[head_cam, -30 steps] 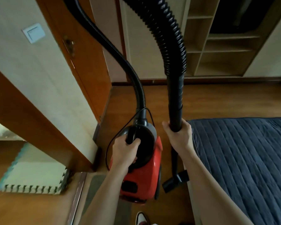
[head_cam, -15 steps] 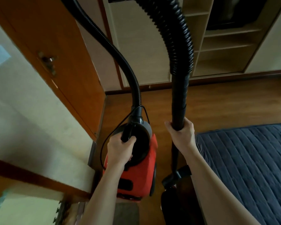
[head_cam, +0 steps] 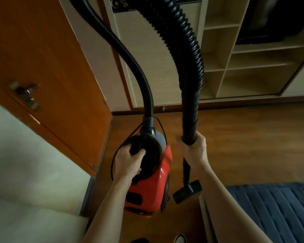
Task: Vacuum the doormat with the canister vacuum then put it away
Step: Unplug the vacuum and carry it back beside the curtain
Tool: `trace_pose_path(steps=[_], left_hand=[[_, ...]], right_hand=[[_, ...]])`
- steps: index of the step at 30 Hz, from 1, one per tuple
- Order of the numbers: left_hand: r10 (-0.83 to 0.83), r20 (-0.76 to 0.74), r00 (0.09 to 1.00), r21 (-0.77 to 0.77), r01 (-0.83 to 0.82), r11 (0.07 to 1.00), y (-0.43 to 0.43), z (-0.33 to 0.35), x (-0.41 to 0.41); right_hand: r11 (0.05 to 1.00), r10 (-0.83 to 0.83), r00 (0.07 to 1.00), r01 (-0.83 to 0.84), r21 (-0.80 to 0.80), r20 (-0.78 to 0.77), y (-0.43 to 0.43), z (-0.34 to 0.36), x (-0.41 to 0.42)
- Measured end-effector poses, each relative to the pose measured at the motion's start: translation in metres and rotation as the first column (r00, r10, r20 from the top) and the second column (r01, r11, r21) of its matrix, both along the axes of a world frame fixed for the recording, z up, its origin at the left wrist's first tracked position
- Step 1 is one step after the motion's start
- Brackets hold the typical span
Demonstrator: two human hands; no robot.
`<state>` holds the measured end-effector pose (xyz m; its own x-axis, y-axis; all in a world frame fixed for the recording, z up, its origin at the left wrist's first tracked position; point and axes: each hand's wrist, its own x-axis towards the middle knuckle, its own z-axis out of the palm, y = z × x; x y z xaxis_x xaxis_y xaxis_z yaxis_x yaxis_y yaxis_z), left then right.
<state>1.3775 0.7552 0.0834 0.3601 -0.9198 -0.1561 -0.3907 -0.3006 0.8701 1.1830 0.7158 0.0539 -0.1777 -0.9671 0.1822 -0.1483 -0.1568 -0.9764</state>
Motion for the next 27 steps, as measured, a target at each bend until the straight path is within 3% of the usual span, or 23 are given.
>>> trace_pose_path(steps=[13, 17, 21, 27], left_hand=[[-0.017, -0.087, 0.996, -0.011, 0.016, 1.000, -0.192, -0.019, -0.009], [-0.094, -0.104, 0.990, -0.007, 0.094, 0.996, -0.275, -0.029, -0.006], [-0.216, -0.031, 0.976, -0.032, 0.215, 0.976, -0.357, -0.026, -0.003], [-0.378, 0.030, 0.925, -0.054, 0.379, 0.924, -0.461, -0.009, -0.008]], right_hand=[[0.995, -0.098, 0.988, 0.101, 0.024, -0.122, -0.171, -0.027, -0.019], [0.980, -0.185, 0.972, 0.193, 0.042, -0.146, -0.242, -0.036, -0.022], [0.943, -0.315, 0.936, 0.328, 0.061, -0.153, -0.316, -0.030, -0.018], [0.897, -0.440, 0.892, 0.441, -0.014, -0.107, -0.393, -0.010, -0.026]])
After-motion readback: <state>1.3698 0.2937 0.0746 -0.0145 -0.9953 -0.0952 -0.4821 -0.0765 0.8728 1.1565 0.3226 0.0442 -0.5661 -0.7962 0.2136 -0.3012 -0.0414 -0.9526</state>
